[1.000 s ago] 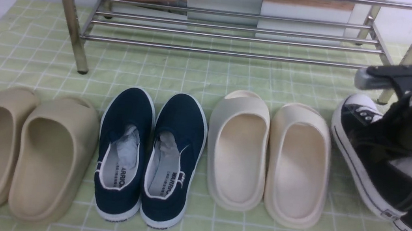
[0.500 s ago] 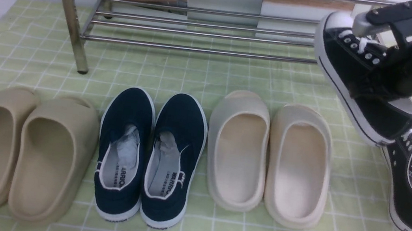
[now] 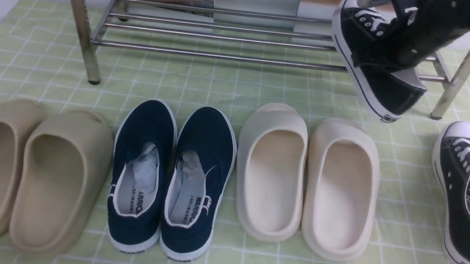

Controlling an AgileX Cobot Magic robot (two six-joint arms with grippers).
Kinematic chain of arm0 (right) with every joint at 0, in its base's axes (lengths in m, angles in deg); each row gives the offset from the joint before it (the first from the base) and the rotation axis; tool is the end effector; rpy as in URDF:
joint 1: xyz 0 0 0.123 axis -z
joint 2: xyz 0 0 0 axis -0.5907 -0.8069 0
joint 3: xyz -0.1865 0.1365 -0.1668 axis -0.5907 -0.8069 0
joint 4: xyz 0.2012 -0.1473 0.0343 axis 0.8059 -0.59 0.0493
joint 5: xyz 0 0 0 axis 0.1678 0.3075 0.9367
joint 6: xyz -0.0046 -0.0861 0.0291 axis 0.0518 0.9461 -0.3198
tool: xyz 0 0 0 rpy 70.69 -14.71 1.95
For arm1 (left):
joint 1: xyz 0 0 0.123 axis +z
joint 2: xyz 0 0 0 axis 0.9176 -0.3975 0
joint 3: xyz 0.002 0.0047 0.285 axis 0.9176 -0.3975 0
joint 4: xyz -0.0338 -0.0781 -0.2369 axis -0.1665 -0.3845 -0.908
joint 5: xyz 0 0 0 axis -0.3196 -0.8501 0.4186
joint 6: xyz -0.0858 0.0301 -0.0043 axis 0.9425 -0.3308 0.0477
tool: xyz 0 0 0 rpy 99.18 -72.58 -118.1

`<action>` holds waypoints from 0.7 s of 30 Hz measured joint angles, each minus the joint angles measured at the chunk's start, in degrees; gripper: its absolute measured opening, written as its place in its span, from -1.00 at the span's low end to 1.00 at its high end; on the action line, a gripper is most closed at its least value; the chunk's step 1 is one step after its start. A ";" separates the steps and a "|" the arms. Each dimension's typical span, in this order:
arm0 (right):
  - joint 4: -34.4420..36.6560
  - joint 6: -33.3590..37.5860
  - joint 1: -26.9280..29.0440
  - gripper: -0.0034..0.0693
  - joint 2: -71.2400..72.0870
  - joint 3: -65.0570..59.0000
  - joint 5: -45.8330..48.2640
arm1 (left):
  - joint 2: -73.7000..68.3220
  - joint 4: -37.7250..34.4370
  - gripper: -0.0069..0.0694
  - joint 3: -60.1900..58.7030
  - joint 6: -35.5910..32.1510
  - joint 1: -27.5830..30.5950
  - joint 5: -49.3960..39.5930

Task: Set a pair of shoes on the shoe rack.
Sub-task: Use the right arm to put a shoe into the shoe rack

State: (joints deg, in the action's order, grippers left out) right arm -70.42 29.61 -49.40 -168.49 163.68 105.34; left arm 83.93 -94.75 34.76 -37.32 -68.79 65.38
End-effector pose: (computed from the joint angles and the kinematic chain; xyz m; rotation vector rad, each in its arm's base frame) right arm 0.4905 0.1141 0.2766 -0.3995 2.4018 0.0457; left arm 0.0529 -0.0061 0.1717 -0.1200 1.8572 -0.2078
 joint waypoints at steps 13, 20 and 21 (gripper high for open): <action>0.74 -0.66 -0.05 -0.81 -7.58 10.36 0.47 | 0.00 0.00 -0.19 0.00 0.00 0.00 0.00; 2.17 -0.66 -0.05 -0.02 -6.91 10.66 -3.04 | 0.00 0.00 -0.19 0.00 0.00 0.00 0.00; 2.17 -0.66 -0.05 0.01 -6.92 10.66 -3.18 | 0.00 0.00 -0.19 0.00 0.00 0.00 0.00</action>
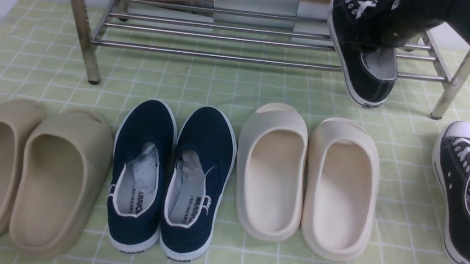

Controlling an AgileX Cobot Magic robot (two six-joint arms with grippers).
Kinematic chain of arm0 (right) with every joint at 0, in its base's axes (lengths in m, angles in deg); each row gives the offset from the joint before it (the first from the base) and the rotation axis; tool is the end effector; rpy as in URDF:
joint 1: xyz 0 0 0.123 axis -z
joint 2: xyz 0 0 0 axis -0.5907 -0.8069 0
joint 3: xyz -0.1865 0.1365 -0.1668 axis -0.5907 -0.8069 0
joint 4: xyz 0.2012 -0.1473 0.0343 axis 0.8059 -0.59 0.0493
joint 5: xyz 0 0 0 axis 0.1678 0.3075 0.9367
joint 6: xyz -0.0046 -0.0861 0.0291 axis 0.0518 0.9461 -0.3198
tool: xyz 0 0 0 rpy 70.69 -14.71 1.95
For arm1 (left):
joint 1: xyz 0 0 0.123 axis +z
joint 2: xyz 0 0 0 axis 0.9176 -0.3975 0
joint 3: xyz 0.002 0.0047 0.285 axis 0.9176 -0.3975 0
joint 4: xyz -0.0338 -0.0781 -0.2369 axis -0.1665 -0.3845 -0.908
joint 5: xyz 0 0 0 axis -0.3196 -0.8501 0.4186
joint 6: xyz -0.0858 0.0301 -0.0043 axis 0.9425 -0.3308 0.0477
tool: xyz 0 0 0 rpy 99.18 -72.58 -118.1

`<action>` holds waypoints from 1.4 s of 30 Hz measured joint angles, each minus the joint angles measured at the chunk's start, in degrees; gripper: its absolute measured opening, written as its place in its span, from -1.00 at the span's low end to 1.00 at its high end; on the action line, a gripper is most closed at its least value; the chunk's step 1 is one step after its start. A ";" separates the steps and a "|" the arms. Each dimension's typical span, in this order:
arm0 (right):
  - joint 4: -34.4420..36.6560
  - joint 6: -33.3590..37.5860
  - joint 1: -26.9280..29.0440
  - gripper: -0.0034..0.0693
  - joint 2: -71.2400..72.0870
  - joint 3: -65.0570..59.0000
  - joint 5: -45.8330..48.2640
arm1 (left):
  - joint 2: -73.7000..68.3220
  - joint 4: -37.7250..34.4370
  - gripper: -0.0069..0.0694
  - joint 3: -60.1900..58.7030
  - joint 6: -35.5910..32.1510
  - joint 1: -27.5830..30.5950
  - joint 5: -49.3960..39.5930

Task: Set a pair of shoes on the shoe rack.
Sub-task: Use the right arm to put a shoe into the shoe rack

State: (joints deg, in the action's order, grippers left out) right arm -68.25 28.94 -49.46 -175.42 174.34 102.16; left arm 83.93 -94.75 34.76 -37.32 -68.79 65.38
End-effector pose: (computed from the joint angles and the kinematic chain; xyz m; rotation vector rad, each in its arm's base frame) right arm 0.5194 0.1239 0.2757 -0.3501 2.2892 0.1049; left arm 0.0529 -0.0061 0.1717 -0.1200 1.8572 -0.2078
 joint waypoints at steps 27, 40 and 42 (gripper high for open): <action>1.37 -1.24 0.10 -0.87 0.92 2.53 14.97 | 0.00 0.00 -0.19 0.00 0.00 0.00 0.00; -4.61 -6.40 0.10 -0.87 0.83 2.90 10.09 | 0.00 0.00 -0.19 0.00 0.00 0.00 0.00; -4.92 -6.61 0.10 -0.87 0.47 2.90 10.27 | 0.00 0.00 -0.19 0.00 0.00 0.00 0.00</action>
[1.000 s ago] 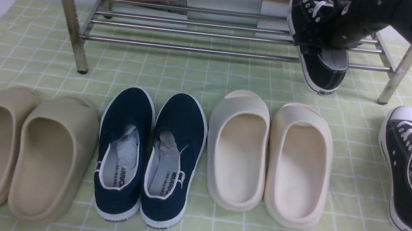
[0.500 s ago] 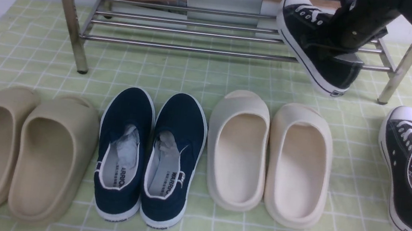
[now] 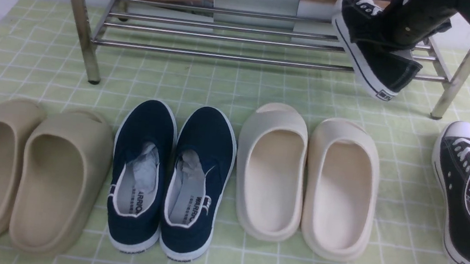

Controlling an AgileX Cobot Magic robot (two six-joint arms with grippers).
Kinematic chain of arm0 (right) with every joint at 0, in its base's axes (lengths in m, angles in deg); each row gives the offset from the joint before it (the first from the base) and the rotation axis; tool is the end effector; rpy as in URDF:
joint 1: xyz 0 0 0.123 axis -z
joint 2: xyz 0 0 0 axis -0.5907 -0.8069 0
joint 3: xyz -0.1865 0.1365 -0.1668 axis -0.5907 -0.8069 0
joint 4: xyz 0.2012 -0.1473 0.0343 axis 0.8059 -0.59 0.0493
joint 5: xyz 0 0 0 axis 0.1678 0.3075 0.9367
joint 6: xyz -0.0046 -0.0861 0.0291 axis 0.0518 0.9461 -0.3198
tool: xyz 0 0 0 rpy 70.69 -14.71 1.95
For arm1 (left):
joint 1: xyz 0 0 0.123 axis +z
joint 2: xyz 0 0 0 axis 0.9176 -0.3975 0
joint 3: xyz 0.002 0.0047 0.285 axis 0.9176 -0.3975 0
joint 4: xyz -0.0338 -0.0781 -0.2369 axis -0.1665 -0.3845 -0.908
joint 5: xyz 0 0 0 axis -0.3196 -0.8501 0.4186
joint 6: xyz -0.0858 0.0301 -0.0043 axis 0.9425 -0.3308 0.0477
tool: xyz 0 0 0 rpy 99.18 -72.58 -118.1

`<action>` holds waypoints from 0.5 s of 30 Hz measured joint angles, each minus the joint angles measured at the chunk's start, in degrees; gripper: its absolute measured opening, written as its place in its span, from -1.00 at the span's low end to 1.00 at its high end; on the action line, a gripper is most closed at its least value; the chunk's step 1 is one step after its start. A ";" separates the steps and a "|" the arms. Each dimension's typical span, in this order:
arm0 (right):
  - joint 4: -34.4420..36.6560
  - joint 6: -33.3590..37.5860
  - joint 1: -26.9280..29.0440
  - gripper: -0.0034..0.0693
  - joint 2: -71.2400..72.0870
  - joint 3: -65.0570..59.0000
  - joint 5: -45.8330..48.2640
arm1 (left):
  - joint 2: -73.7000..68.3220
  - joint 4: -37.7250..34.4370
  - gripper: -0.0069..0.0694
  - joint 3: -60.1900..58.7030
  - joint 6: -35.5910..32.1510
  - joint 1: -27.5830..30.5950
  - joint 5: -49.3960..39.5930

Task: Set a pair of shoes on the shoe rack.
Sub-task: Use the right arm to put a shoe into the shoe rack

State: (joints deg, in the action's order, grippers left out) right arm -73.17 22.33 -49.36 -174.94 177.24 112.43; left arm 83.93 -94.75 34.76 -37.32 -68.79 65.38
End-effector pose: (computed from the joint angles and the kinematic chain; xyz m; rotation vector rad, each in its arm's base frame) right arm 0.5097 0.1144 0.2847 -0.2593 2.4183 0.0420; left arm 0.0529 -0.0061 0.1717 -0.1200 1.8572 -0.2078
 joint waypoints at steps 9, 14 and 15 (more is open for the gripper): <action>5.11 1.88 0.00 -0.47 -1.07 0.14 -4.93 | 0.00 0.00 -0.19 0.00 0.00 0.00 0.00; 5.83 2.18 0.00 -0.06 -0.24 0.31 -6.10 | 0.00 0.00 -0.19 0.00 0.00 0.00 0.00; 6.22 2.24 0.00 0.06 0.08 0.31 -6.10 | 0.00 0.00 -0.19 0.00 0.00 0.00 0.00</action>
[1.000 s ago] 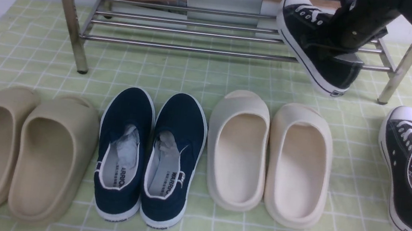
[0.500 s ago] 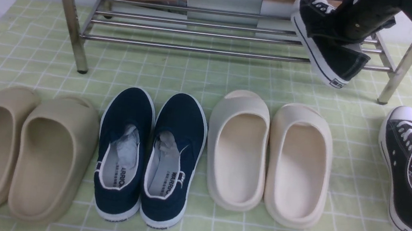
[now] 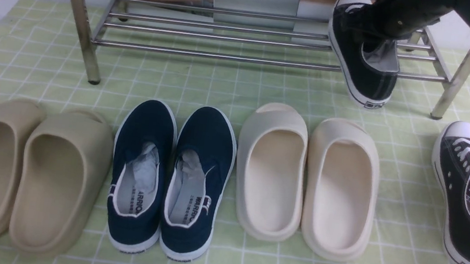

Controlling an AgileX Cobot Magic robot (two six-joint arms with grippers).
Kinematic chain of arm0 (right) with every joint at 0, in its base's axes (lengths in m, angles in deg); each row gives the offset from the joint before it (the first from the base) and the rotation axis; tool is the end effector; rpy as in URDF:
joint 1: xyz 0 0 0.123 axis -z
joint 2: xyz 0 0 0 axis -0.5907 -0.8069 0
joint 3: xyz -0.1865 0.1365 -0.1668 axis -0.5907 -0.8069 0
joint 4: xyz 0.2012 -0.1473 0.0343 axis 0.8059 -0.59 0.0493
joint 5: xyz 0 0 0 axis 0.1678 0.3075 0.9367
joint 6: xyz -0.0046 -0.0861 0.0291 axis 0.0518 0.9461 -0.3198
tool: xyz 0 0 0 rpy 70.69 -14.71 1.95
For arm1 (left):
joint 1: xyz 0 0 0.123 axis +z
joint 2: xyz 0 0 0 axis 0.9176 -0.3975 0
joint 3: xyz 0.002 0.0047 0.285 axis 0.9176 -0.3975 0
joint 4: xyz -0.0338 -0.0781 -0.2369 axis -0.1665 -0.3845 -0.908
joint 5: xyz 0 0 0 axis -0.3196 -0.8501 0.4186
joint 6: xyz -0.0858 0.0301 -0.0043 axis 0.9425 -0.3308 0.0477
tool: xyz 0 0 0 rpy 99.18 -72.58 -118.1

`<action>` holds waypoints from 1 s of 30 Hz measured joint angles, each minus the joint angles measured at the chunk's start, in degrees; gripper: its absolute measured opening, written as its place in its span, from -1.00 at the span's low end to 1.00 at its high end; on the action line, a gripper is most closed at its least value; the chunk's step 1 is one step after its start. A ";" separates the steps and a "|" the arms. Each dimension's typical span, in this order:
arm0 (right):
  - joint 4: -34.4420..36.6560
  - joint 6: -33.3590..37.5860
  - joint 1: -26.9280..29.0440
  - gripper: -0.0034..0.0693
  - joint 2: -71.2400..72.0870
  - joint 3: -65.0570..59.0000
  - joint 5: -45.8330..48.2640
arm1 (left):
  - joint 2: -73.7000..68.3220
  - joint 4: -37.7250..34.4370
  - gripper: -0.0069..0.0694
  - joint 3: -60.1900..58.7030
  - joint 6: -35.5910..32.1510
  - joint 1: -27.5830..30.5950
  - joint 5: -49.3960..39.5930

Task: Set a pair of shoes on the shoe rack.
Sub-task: Use the right arm to put a shoe into the shoe rack, then use the right arm to grab the shoe closest to it

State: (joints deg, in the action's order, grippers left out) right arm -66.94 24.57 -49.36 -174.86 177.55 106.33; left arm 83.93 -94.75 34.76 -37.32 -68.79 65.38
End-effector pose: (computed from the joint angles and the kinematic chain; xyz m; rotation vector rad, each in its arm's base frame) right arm 0.5146 0.1236 0.2938 -0.2549 2.3117 0.1702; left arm 0.0529 -0.0061 0.1717 -0.1200 1.8572 -0.2078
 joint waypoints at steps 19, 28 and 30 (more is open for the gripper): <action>2.09 -0.37 10.82 0.37 29.75 -21.08 4.95 | 0.00 0.00 -0.19 0.00 0.00 0.00 0.00; 1.74 -5.33 14.27 0.37 32.71 -53.99 -0.25 | 0.00 0.00 -0.19 0.00 0.00 0.00 0.00; 1.69 -5.72 13.91 0.37 30.82 -57.16 -1.27 | 0.00 0.00 -0.19 0.00 0.00 0.00 0.00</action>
State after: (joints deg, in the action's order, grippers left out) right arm -65.26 18.86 -35.45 -144.05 120.40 105.07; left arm 83.93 -94.75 34.76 -37.32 -68.79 65.38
